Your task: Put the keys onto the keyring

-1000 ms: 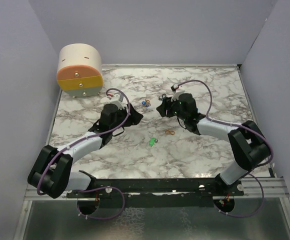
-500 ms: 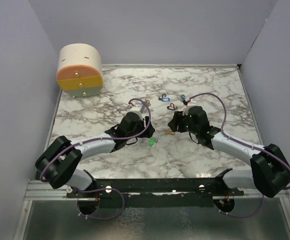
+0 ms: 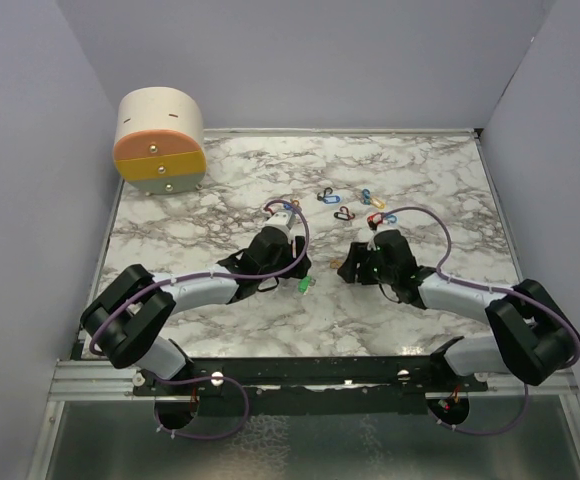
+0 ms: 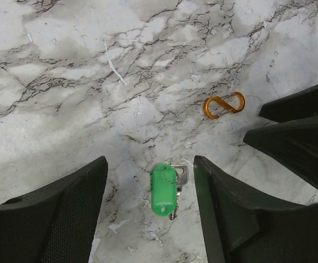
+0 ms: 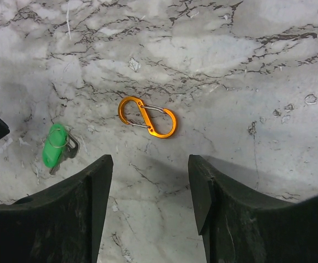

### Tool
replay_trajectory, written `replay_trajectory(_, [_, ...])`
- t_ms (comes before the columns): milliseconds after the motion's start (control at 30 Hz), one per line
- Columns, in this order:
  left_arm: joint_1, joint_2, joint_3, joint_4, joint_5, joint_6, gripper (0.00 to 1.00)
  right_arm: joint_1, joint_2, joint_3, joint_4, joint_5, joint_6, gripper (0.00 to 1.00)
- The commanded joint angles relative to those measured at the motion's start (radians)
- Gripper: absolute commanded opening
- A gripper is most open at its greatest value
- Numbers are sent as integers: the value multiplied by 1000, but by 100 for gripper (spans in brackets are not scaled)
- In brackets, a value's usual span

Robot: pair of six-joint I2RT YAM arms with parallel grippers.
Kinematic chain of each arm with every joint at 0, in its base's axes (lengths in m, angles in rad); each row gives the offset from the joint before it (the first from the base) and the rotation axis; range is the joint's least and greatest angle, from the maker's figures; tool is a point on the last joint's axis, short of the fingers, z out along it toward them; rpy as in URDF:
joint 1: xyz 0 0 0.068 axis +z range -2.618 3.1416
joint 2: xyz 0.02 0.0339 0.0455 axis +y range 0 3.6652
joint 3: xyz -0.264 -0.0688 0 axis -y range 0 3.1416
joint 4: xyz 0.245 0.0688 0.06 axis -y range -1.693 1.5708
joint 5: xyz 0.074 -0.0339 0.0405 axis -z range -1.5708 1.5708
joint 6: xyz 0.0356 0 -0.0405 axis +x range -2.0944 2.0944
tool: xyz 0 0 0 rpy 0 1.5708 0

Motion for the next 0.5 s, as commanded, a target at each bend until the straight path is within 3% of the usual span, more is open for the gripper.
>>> replay_trajectory(0, [-8, -6, 14, 8, -25, 10, 66, -2, 34, -15, 101, -41, 37, 59])
replay_trajectory(467, [-8, -24, -11, 11, -48, 16, 66, -2, 167, 8, 213, -113, 30, 59])
